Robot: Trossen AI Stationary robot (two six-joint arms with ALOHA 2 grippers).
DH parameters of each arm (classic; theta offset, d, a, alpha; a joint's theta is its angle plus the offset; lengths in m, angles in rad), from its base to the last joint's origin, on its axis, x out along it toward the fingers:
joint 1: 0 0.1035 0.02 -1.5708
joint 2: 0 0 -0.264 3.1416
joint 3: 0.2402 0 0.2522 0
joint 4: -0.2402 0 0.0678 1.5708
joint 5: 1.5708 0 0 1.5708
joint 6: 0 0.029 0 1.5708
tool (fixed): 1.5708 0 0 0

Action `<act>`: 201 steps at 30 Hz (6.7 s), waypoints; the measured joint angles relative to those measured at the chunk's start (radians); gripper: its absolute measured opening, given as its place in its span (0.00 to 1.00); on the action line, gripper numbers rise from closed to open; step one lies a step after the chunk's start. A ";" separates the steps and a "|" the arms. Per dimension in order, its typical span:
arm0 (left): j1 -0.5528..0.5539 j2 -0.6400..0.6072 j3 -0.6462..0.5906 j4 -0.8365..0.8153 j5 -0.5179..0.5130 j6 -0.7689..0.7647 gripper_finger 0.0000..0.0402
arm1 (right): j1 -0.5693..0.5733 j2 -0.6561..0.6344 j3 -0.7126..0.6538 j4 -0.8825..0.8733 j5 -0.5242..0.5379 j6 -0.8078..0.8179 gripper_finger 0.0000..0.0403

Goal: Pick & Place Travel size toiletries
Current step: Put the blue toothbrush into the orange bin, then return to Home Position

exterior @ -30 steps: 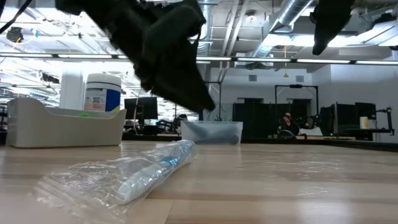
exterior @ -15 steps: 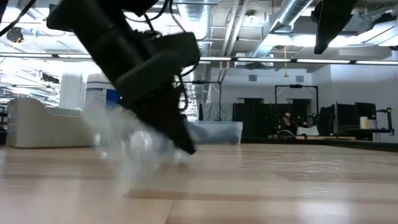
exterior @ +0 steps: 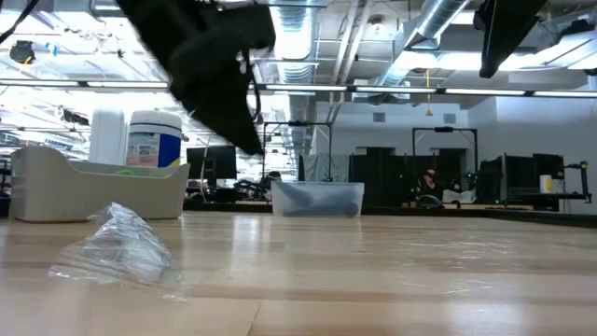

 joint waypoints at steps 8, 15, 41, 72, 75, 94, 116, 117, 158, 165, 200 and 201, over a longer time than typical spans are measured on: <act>0.035 -0.238 -0.034 -0.002 0.002 0.086 0.56 | 0.020 0.000 -0.001 0.028 0.002 0.006 0.63; 0.030 -0.477 -0.100 -0.009 0.128 0.135 0.56 | 0.002 -0.002 -0.001 0.293 0.017 -0.105 0.63; -0.037 -0.518 -0.468 0.340 0.566 0.554 0.56 | -0.166 -0.294 0.002 0.884 -0.195 -0.662 0.63; 0.061 -0.200 -0.473 0.408 0.717 0.760 0.36 | -0.171 -0.278 0.002 0.835 -0.196 -0.573 0.63; 0.061 -0.169 -0.473 0.409 0.718 0.760 0.28 | -0.171 -0.278 0.002 0.835 -0.196 -0.573 0.63; 0.083 -0.415 -0.473 0.393 0.653 0.674 0.13 | -0.173 -0.278 0.002 0.834 -0.196 -0.579 0.63; -0.394 -0.928 -0.472 -0.143 0.771 -0.283 0.13 | -0.215 -0.278 0.002 0.831 -0.196 -0.573 0.63; -0.411 -0.912 -0.472 -0.152 0.768 -0.323 0.13 | -0.215 -0.278 0.002 0.831 -0.196 -0.573 0.63; -0.241 -1.305 -0.471 0.021 0.589 -0.526 0.04 | -0.393 -0.583 0.003 0.820 -0.270 -0.775 0.07; -0.169 -1.480 -0.471 0.113 0.371 -0.416 0.00 | -0.429 -0.720 -0.051 0.708 -0.240 -0.787 0.02; -0.142 -1.760 -0.634 0.151 0.049 0.229 0.00 | -0.427 -1.492 -1.204 1.411 -0.131 -0.438 0.00; -0.142 -1.760 -0.667 0.166 0.049 0.212 0.00 | -0.427 -1.492 -1.216 1.428 -0.131 -0.439 0.00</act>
